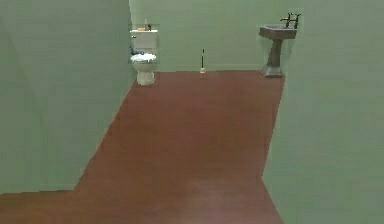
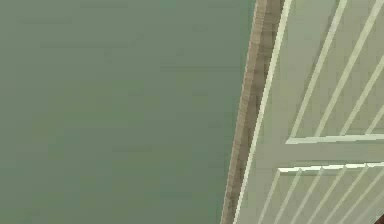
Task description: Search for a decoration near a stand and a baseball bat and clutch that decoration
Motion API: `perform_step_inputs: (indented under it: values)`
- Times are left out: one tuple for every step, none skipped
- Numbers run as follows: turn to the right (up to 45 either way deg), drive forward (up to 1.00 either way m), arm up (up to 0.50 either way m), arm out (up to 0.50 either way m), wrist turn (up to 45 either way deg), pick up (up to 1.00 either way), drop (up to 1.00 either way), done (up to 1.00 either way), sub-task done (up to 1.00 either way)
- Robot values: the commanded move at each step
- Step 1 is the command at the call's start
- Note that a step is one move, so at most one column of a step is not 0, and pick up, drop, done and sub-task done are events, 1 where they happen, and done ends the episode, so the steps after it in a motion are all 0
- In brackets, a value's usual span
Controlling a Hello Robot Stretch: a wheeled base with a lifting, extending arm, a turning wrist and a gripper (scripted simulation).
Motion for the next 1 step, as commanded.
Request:
perform_step_inputs:
  values:
    - [3.0, 0.00, 0.00, 0.00, 0.0, 0.00, 0.00, 0.00, 0.00]
